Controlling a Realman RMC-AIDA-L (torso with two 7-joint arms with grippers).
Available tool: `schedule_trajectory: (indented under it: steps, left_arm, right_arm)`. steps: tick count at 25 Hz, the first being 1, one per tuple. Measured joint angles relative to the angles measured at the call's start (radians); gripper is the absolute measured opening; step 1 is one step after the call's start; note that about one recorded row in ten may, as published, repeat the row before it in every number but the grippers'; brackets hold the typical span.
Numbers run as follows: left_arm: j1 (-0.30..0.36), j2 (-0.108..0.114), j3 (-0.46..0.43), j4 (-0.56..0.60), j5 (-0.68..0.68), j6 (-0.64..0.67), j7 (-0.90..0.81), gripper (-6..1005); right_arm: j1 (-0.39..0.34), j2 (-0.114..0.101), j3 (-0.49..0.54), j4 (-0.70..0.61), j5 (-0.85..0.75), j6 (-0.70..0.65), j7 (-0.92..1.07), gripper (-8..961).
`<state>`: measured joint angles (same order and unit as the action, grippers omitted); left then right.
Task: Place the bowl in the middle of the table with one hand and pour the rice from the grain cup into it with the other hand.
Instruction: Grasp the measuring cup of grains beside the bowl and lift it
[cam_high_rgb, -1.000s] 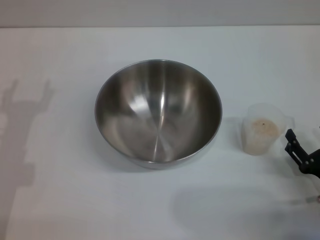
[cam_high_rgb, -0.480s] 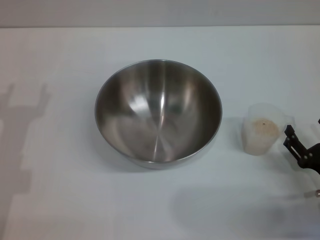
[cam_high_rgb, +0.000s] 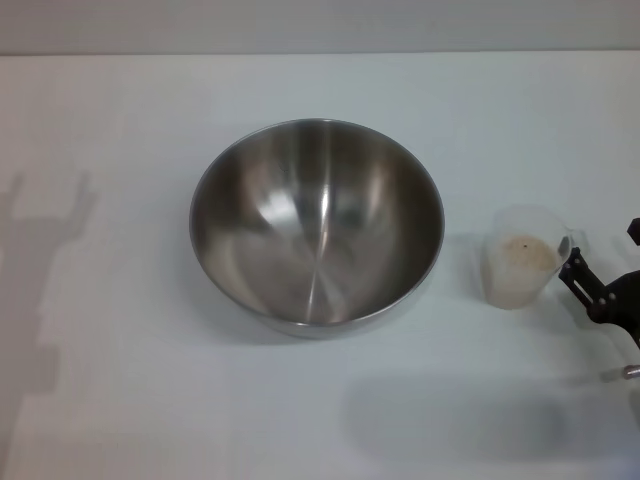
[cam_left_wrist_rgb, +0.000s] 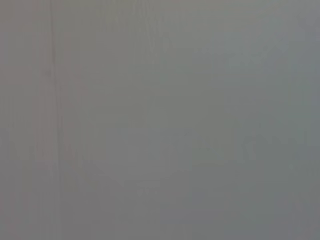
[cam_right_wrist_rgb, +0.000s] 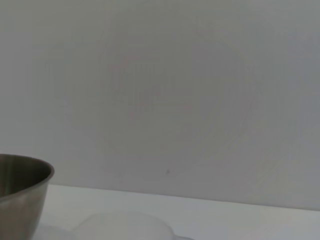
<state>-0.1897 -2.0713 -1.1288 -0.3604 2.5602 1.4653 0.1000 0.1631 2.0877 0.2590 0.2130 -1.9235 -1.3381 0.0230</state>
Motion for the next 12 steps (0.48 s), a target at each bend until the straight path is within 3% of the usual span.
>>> schedule_trajectory:
  steps: [12]
  left_arm:
    - [-0.005,0.002,-0.004,0.008,0.000,-0.003,0.002,840]
  right_arm:
    - [0.005,0.001,0.001,0.000,0.000,0.001,0.001,825]
